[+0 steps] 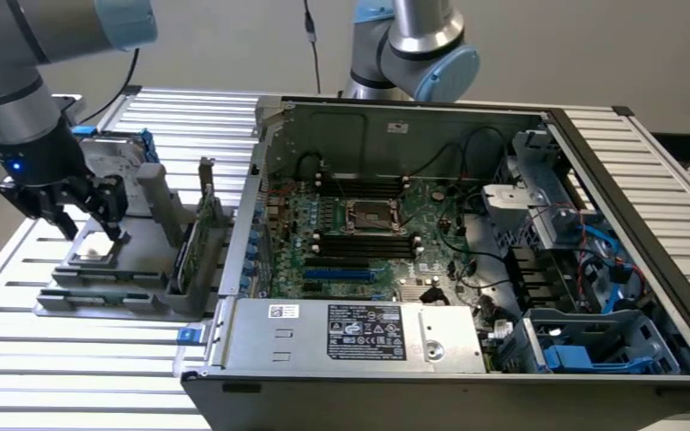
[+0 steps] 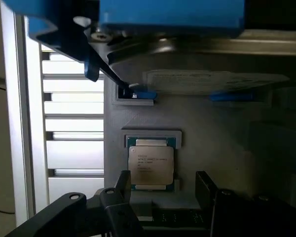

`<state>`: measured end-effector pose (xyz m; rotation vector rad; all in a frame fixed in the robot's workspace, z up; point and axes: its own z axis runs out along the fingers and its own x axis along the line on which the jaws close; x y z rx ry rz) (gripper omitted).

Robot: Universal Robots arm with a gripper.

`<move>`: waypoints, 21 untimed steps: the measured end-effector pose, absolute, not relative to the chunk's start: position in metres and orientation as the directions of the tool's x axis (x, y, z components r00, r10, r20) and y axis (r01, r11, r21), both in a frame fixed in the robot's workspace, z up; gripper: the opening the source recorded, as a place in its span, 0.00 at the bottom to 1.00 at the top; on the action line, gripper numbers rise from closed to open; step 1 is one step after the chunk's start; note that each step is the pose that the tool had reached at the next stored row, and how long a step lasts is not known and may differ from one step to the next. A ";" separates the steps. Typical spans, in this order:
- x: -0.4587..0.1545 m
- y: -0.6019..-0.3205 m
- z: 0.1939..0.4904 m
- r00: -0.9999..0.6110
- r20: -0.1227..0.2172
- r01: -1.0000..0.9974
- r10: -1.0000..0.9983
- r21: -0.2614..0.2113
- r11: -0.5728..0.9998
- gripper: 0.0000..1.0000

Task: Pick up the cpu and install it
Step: 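Pick up the cpu and move it towards the insertion slot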

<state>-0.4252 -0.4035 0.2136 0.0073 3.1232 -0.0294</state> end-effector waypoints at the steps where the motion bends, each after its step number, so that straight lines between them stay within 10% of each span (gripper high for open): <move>1: -0.425 -0.404 0.213 -1.000 -0.017 0.005 0.004 -0.017 1.000 0.64; 21: -0.428 -0.404 0.196 -1.000 -0.001 0.005 0.005 0.001 1.000 0.64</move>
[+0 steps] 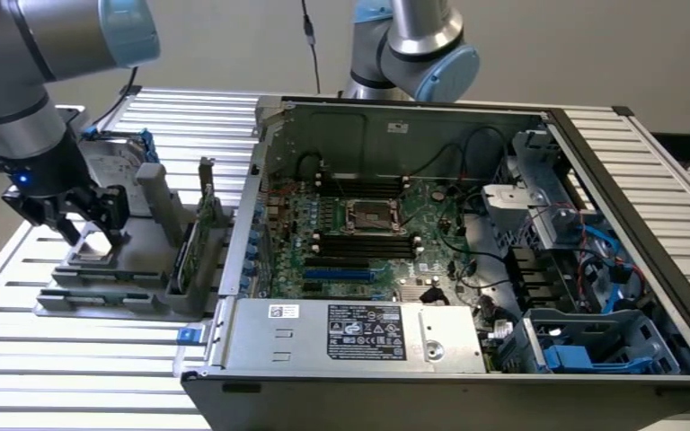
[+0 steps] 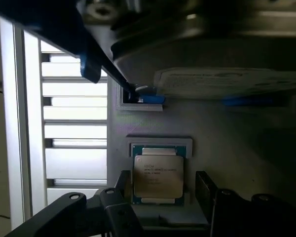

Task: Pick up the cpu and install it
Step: 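Pick up the cpu and move it towards the insertion slot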

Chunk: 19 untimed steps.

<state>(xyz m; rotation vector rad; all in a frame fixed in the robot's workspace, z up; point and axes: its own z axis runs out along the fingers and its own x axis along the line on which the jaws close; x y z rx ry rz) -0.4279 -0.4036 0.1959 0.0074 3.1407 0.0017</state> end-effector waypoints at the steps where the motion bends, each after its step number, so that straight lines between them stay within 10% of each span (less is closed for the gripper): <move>1: -0.428 -0.404 0.195 -1.000 -0.001 0.005 0.005 0.002 1.000 0.64; 19: -0.428 -0.404 0.186 -1.000 0.013 0.005 0.005 0.017 1.000 0.64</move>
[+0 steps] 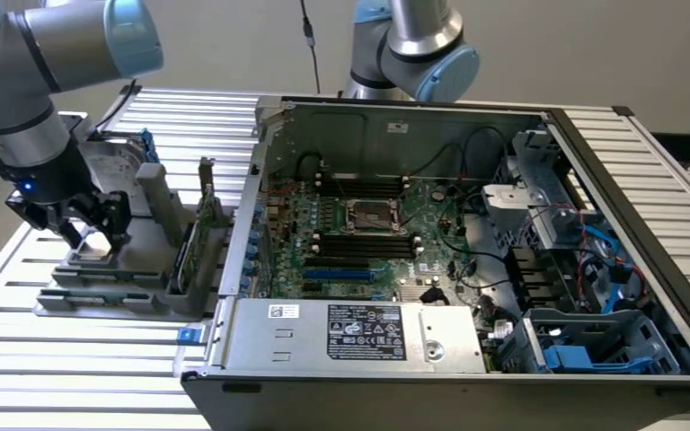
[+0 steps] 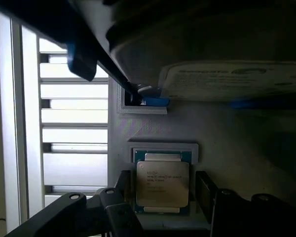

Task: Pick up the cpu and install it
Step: 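Pick up the cpu and move it towards the insertion slot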

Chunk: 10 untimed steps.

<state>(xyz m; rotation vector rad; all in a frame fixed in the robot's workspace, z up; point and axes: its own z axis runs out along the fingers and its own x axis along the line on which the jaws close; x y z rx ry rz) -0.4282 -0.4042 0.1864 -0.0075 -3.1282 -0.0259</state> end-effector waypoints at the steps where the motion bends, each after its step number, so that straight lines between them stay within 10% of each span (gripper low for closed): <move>1: -0.428 -0.404 0.186 -1.000 0.014 0.005 0.005 0.018 1.000 0.64; 10: -0.428 -0.405 0.184 -1.000 0.016 0.005 0.005 0.025 1.000 0.64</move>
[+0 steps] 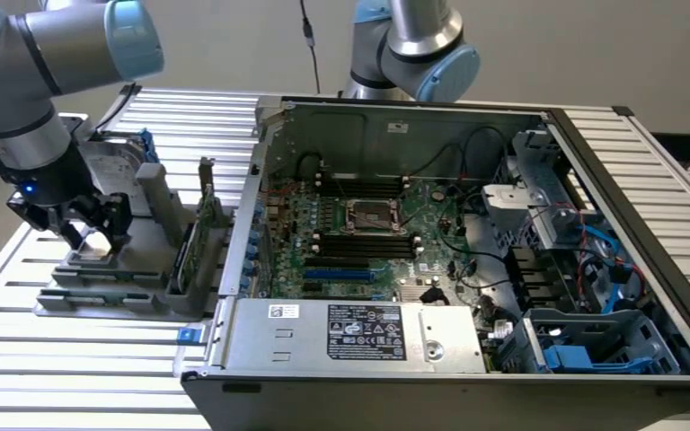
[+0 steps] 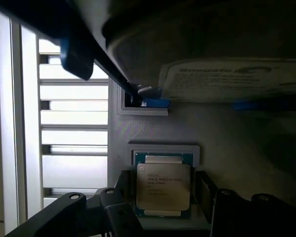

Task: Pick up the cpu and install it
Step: 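Pick up the cpu and move it towards the insertion slot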

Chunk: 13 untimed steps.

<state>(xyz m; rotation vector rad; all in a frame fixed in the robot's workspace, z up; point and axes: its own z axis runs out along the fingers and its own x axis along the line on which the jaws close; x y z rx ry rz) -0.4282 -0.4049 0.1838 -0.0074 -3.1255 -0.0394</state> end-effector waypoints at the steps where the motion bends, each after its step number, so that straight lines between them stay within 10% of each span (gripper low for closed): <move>1: -0.428 -0.405 0.184 -1.000 0.016 0.005 0.005 0.026 1.000 0.64; 13: -0.428 -0.406 0.183 -1.000 0.016 0.005 0.004 0.037 0.999 0.55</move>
